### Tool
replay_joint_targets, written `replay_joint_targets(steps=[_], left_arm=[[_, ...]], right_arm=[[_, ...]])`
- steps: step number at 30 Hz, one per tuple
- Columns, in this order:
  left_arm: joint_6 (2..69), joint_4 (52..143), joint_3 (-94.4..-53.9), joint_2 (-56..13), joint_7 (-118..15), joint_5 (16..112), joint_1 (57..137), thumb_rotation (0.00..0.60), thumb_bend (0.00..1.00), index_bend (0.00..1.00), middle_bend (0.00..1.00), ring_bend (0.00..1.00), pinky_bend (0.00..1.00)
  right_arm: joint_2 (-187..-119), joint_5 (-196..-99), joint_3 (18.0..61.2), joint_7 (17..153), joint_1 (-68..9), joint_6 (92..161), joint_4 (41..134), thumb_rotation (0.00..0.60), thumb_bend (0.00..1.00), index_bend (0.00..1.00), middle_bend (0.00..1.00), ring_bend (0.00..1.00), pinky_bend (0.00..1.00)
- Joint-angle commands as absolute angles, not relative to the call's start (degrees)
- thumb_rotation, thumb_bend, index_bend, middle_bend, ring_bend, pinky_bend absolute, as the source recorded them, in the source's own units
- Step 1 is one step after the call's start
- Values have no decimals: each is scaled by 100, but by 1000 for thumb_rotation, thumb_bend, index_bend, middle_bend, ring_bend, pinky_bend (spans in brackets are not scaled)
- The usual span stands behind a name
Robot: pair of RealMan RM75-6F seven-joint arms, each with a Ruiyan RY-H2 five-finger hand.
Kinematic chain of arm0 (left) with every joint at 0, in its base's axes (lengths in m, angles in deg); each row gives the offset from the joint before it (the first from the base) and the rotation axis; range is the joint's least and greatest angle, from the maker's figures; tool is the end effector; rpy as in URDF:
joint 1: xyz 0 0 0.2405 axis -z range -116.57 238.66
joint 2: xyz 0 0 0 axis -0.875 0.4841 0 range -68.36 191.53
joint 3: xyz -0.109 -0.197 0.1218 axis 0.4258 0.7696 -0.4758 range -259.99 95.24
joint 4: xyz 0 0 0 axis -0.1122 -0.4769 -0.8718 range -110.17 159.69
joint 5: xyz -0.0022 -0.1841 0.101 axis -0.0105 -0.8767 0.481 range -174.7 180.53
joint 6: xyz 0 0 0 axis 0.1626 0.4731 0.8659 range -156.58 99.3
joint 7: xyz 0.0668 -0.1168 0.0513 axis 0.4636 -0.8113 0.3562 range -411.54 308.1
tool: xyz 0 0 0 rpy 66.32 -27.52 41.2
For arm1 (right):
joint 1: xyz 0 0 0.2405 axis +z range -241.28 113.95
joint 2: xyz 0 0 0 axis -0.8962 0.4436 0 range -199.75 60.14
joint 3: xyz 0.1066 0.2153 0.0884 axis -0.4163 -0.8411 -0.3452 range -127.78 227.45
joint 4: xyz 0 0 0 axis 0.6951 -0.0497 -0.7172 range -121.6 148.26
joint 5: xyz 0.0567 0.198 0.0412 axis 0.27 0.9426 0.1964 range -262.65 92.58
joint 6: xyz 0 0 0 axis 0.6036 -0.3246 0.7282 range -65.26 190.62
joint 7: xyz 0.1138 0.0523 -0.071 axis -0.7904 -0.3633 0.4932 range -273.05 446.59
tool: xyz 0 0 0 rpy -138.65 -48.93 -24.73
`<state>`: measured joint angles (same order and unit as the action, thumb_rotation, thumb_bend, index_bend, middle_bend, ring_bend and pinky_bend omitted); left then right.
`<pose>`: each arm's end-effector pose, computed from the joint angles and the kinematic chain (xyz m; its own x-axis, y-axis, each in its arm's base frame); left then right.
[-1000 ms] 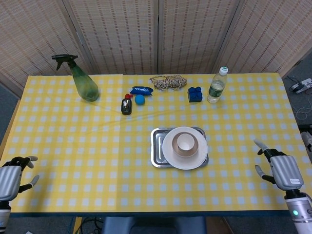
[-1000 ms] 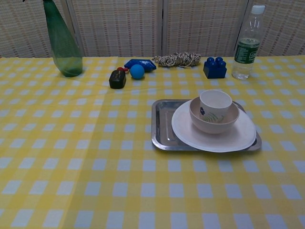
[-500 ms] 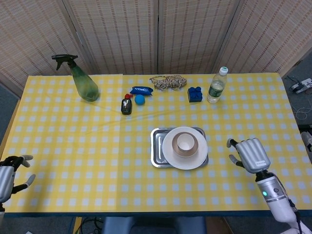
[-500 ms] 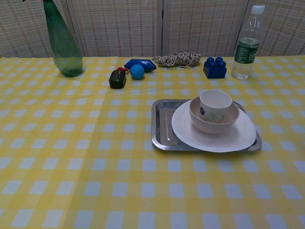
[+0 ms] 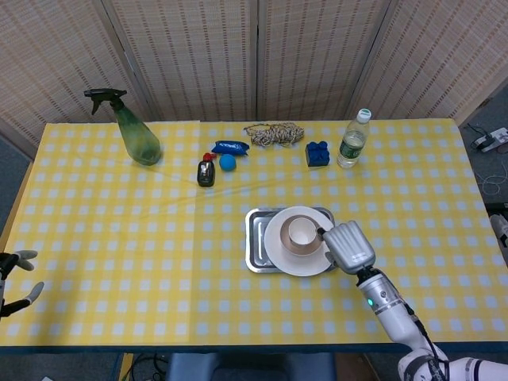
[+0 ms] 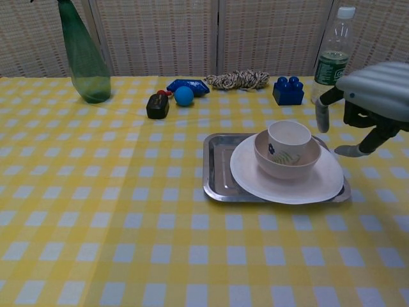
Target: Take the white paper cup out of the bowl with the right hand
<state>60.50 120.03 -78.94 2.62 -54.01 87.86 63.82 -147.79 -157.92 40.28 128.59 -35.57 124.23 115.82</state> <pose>-0.3104 0.1711 0.1946 0.3939 -0.0671 0.9167 0.9191 0.0362 -0.3923 -0.1692 -0.2783 0.0383 0.6693 -0.0993 0.7364 -0.7055 -0.3959 0.5878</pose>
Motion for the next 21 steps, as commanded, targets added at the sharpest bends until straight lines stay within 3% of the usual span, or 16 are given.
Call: replay_joint_targets(steps=[1,21], left_arm=[[6067,12013,-7893,292,-5452,8799,6366,600,262,412,483,319,434],[6137,12050,-7864,406,-5651,8805,6296,600,261,411,482,320,433]], right_arm=[[-14980,-15525,3975,13110,-3375,12369,11537,600,197,474,1000,1000,1000],[-15490,-14315,3920,13759,-2679,12324,11173,600,217,480,1000,1000,1000]])
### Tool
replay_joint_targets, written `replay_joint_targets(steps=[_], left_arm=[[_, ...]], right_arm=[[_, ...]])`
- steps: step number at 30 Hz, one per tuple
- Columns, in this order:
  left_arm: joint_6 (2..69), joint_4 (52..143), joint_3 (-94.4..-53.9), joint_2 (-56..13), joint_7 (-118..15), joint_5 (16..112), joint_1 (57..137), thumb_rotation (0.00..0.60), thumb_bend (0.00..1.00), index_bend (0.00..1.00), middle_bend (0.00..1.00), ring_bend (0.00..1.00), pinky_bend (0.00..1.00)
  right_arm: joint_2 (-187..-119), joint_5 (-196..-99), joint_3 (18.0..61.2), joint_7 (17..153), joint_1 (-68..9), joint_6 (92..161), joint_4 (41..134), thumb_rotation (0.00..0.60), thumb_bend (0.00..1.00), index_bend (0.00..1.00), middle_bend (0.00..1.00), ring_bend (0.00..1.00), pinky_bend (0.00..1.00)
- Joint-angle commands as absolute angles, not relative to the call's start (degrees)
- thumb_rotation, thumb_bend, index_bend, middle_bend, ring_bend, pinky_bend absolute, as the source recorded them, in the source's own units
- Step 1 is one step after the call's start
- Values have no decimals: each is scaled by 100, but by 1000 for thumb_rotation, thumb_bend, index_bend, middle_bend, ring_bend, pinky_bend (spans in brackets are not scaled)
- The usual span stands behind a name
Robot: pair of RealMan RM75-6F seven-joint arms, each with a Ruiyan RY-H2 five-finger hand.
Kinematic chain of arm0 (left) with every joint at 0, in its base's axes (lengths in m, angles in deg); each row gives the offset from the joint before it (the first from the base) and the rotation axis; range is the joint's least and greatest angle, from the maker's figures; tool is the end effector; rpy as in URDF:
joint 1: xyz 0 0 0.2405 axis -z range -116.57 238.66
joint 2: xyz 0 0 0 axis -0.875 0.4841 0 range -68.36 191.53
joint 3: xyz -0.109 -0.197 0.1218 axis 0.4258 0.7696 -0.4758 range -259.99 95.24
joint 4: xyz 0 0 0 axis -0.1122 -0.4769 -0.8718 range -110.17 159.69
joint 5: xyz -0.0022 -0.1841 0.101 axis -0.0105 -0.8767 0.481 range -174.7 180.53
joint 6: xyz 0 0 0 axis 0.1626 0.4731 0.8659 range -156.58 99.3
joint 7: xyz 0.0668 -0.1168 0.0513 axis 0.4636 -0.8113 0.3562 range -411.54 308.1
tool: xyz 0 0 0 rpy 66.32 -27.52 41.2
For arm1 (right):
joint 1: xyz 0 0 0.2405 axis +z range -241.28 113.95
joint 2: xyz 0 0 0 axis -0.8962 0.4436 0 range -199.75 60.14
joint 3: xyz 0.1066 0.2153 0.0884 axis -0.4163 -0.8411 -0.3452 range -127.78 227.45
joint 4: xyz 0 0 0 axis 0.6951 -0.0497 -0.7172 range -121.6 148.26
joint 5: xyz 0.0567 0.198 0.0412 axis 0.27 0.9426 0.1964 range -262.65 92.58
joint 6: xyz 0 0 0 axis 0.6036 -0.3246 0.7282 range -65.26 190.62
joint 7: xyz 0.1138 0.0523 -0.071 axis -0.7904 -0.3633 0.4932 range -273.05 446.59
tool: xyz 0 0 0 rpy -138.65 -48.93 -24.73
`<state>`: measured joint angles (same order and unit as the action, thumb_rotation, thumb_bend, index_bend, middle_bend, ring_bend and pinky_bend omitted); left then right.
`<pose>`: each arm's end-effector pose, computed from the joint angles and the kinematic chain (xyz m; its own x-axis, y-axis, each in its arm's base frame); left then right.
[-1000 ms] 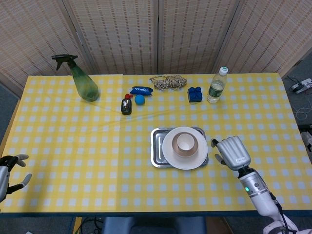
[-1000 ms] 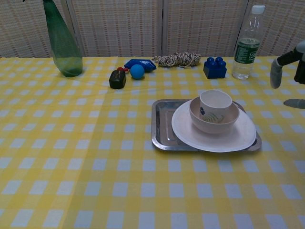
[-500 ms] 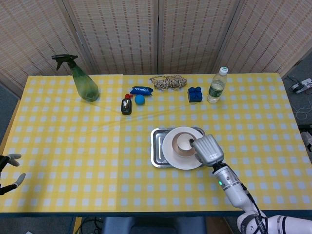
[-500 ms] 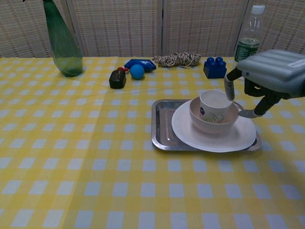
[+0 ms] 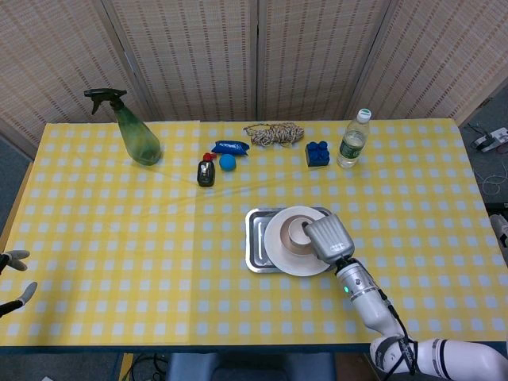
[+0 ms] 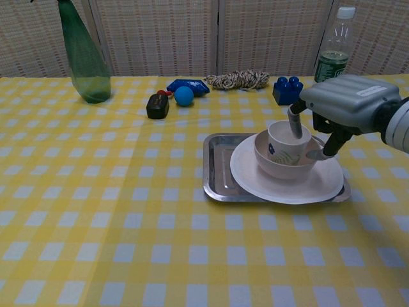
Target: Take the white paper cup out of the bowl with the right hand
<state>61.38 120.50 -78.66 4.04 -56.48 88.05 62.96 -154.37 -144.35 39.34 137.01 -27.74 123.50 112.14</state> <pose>-0.3106 0.1673 0.2041 0.3702 -0.0835 0.9252 0.9289 0.0416 -0.3680 -0.1500 -0.3045 0.0056 0.7014 -0.1523 0.6963 -0.6931 -0.3736 0.6165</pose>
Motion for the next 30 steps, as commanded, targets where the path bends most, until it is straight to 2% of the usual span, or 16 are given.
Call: replay_joint_targets(steps=[1,6,16,30], left_arm=[[6136,12051,-7862,407,-5655,8803,6296,600,262,411,482,320,433],[6133,12046,-7855,416,-5674,8795,6290,600,262,411,482,320,433],[6143,12045,-7847,437,-5718,8798,6275,600,262,410,482,320,433],[6165,12043,-7812,446,-5704,8740,6254,600,261,410,482,320,433]], right_arm=[[-15502,-14266,3922,13784,-2647,12320,11164,600,225,486,1000,1000,1000],[-15567,-13997,3943,13901,-2481,12321,11119,600,293,521,1000,1000,1000],[-15534,-13761,4092,14030,-2313,12475,11233,600,299,634,1000,1000,1000],[-15109,-14289,4238,14416,-2161,13019,12750,600,299,652,1000,1000,1000]])
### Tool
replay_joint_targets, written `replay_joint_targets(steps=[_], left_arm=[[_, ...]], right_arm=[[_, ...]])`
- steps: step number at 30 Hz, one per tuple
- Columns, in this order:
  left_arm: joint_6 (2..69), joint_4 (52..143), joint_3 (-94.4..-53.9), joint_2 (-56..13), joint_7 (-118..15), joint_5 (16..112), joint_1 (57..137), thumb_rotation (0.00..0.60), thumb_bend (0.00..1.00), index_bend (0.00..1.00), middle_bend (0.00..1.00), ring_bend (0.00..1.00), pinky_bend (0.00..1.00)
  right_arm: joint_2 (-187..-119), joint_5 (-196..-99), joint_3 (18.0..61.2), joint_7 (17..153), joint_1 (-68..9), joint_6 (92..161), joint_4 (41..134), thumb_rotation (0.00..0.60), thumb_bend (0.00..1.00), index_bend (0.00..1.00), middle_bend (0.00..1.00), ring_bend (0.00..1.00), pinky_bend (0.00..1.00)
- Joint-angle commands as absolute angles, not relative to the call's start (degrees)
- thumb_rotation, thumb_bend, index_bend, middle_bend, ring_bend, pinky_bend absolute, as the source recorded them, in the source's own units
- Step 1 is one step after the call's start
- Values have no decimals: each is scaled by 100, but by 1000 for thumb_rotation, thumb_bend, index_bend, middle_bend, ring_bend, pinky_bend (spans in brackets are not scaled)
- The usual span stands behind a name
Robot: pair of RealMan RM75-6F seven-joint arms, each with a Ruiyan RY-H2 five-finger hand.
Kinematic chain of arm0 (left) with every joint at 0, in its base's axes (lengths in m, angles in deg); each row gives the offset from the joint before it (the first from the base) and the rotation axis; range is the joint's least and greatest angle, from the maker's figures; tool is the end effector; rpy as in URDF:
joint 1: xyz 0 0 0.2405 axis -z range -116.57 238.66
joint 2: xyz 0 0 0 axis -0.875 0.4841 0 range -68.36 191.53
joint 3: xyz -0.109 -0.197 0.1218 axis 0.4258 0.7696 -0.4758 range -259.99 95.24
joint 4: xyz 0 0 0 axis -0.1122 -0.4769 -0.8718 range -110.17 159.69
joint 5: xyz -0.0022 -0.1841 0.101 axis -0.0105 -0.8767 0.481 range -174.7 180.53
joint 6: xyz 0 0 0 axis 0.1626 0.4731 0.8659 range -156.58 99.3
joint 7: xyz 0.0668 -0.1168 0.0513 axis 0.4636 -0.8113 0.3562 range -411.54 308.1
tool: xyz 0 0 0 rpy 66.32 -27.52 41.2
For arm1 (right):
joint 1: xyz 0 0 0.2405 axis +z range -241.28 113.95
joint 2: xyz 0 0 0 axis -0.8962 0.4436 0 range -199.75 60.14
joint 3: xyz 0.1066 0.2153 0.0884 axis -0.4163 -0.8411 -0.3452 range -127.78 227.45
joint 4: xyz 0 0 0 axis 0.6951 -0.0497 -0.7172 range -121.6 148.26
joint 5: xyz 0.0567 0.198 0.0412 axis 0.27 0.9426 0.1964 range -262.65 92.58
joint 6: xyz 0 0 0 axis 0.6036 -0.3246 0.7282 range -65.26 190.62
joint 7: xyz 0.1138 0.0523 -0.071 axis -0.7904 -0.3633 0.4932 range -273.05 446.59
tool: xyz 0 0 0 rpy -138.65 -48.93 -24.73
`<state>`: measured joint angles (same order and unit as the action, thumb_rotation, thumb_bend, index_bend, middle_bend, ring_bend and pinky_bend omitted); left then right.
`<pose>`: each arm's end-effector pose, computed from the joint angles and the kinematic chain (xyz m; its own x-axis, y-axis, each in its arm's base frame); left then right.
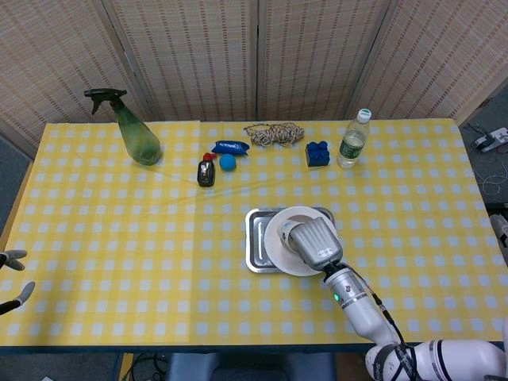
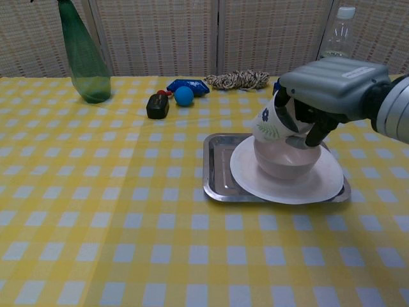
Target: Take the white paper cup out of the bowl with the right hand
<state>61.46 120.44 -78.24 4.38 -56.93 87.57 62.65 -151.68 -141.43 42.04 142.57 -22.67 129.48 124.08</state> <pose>-0.3123 0.1670 0.2077 0.3694 -0.0913 0.9248 0.9292 0.0528 -0.3659 -0.1032 -0.2839 0.0176 0.6970 -0.1143 0.7079 -0.6727 -0.4461 0.5903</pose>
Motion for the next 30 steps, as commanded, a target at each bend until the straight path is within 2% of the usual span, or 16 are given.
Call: replay_joint_targets(steps=[1,8,19,25,30], left_arm=[[6181,12043,-7802,454,-5720,8726,6244,600,261,410,482,320,433],[6235,11986,-7707,516,-5931,8556,6192,600,261,409,482,320,433],[6093,11703,-7502,516,-6207,8091,6185,600,261,410,482,320,434],[6004,11648,-7481,529,-6307,8028,6189,600,261,409,482,320,433],[5978,11639,-7469,532,-6320,8018,6191,600,262,409,482,320,433]], right_arm=[[-15142,-14310,4244,14469,-2106,12984,12828,600,299,652,1000,1000,1000],[-15608,-13975,4190,14722,-1626,12615,12783,600,299,651,1000,1000,1000],[-16527,-13127,4042,14801,-930,12300,11810,600,290,642,1000,1000,1000],[-16761,-13031,4088,14537,-809,12212,11382,600,286,536,1000,1000,1000],[-16784,-13146,4158,14292,-787,12182,11244,600,249,294,1000,1000,1000]])
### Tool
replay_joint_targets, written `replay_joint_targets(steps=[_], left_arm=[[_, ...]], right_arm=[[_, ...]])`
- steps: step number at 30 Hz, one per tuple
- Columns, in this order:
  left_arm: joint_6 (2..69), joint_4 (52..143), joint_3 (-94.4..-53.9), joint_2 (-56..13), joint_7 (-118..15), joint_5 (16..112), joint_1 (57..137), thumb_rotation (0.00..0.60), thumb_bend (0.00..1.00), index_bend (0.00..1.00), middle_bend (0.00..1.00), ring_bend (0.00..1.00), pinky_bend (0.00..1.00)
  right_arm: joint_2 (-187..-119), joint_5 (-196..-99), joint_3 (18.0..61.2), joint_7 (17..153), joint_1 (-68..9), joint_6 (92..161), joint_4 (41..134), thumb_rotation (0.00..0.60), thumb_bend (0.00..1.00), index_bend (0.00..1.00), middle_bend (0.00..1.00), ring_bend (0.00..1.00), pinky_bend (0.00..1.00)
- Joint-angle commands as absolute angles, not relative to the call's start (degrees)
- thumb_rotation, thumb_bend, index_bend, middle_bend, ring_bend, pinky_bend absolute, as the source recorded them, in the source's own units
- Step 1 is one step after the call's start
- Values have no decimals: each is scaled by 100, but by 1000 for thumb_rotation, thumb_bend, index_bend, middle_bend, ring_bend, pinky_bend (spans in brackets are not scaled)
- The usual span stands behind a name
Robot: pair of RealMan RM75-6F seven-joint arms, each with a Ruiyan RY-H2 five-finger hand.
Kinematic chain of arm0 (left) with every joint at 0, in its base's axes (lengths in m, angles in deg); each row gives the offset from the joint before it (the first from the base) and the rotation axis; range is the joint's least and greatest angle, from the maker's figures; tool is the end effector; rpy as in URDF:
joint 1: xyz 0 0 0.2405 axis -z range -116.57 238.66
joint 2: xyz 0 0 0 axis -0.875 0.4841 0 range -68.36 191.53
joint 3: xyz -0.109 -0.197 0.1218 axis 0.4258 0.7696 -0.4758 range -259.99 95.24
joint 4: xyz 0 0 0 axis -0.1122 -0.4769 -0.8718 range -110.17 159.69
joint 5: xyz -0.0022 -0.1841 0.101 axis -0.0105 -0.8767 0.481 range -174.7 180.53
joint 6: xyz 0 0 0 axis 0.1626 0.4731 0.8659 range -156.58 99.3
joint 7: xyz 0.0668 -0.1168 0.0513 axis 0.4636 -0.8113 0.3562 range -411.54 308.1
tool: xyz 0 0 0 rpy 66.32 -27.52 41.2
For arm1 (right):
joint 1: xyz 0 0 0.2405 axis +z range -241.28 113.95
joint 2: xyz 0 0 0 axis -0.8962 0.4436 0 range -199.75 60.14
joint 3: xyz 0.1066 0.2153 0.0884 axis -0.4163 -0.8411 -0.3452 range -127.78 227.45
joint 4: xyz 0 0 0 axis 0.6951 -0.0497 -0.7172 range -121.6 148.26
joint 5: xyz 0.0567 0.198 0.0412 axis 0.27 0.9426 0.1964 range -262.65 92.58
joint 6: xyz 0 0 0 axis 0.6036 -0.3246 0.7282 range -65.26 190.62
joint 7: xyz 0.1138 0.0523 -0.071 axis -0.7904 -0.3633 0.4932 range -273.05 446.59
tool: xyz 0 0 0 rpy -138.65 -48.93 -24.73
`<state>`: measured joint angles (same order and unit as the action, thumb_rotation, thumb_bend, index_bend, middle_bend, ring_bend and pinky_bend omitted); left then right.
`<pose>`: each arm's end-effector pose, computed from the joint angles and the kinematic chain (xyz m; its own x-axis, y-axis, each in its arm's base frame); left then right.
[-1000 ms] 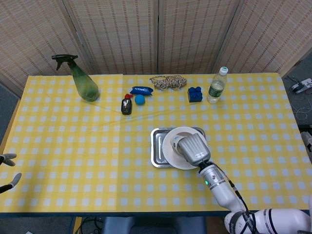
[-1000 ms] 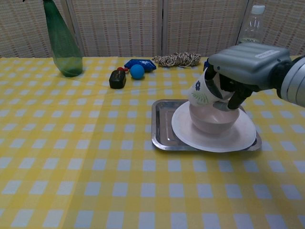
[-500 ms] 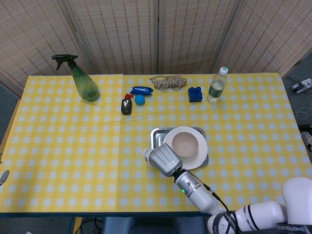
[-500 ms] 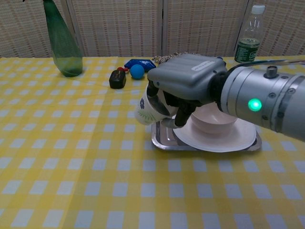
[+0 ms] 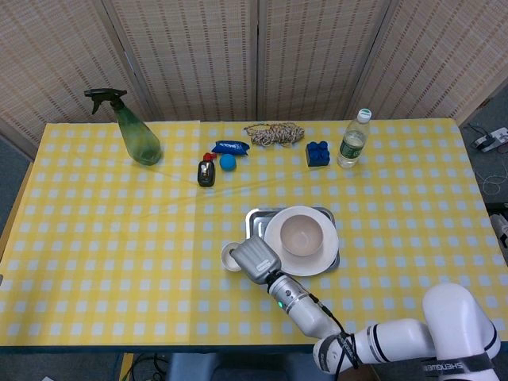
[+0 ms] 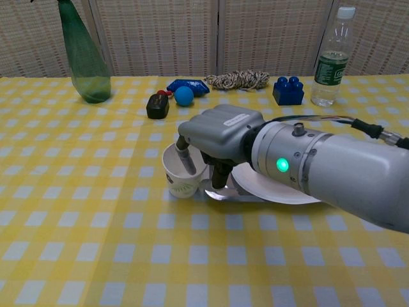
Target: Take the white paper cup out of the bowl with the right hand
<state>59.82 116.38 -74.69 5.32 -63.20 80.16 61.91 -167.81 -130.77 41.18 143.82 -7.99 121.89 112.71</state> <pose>-0.3394 0.1730 0.2357 0.3430 -0.1535 0.9267 0.9324 0.1754 -0.3160 -0.0340 -0.2837 -0.0752 0.7067 -0.2006 0.6784 -0.6242 -0.6282 0.4645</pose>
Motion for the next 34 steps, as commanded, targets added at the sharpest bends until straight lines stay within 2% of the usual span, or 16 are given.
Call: replay_joint_targets(steps=[1,3,6,10,11,15,19,22,26,30,34], left_arm=[[5974,11640,-7469,532,-6318,8020,6192,600,262,409,482,320,433],[5968,11636,-7469,526,-6303,8027,6195,600,261,409,482,320,433],[5945,11631,-7474,515,-6271,8030,6204,600,261,409,482,320,433],[5919,11637,-7488,504,-6226,8054,6216,600,261,409,482,320,433],[5921,11645,-7501,500,-6206,8083,6218,600,261,409,482,320,433],[5923,11679,-7564,454,-6042,8206,6236,600,262,409,482,320,433],[5911,11727,-7655,386,-5851,8402,6276,600,261,408,483,320,433],[5900,11768,-7736,320,-5694,8563,6305,600,261,409,482,320,433],[5903,11761,-7835,168,-5454,8820,6366,600,262,409,482,320,433],[5893,11757,-7893,58,-5254,8902,6385,600,261,408,482,320,434],[5894,11746,-7911,-28,-5123,8906,6391,600,261,408,483,320,439]], right_arm=[[-16762,-13188,4170,14258,-793,12202,11265,600,241,263,997,1000,1000],[-16670,-13343,4202,14167,-836,12298,11385,600,218,179,970,1000,1000],[-16530,-13560,4255,14084,-912,12455,11572,600,207,115,910,994,1000],[-16171,-13950,4412,14055,-1111,12828,12034,600,203,99,812,923,994],[-15967,-14128,4510,14119,-1249,13103,12248,600,202,123,773,882,976],[-15197,-14659,5056,14259,-1928,14091,13056,600,203,333,645,724,867],[-14580,-15232,5542,13955,-2610,14834,13345,600,203,349,539,576,753],[-14197,-15702,5859,13393,-3186,15370,13287,600,203,364,497,488,698],[-13772,-16276,6241,12241,-3915,15850,12823,600,203,394,485,460,681],[-13537,-16503,6366,11209,-4409,16045,12237,600,203,394,481,454,655],[-13457,-16460,6313,10274,-4775,16031,11614,600,203,395,481,454,655]])
